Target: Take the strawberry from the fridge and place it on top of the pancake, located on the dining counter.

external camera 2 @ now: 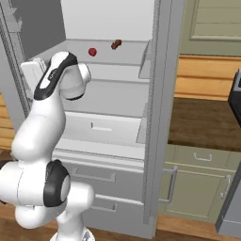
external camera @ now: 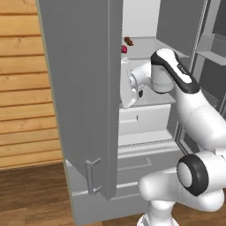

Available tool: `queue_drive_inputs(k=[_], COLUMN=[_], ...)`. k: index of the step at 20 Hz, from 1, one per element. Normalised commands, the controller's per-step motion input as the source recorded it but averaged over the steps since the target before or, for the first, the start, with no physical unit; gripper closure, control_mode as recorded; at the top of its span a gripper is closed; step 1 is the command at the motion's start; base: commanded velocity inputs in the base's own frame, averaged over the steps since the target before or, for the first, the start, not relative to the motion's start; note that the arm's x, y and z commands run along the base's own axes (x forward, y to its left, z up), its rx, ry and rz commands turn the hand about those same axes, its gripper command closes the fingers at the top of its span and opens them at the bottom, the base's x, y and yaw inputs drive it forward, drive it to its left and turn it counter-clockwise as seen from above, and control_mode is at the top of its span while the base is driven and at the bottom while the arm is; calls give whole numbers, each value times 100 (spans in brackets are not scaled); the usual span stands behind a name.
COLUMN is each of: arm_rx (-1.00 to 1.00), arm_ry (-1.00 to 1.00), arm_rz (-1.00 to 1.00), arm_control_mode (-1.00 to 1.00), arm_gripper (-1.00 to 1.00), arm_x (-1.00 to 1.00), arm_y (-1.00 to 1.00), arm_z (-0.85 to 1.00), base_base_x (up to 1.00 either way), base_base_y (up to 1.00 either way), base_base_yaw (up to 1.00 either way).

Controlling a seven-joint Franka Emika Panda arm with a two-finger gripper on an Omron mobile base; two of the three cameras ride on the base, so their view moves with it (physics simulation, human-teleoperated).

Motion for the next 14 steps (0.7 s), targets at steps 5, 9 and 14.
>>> queue_drive_inputs(k=[5,9,14], arm_rx=[-14,-13,-4], arm_ry=[-14,-12,-10], arm_rz=[2,0,-1], arm_control_mode=[-100,-100,-100], arm_gripper=[-100,-100,-100], arm_x=[-15,-17,-10], arm_y=[95,98,68], arm_z=[0,0,0], base_base_x=[0,0,0], base_base_y=[0,0,0], base_base_yaw=[0,0,0])
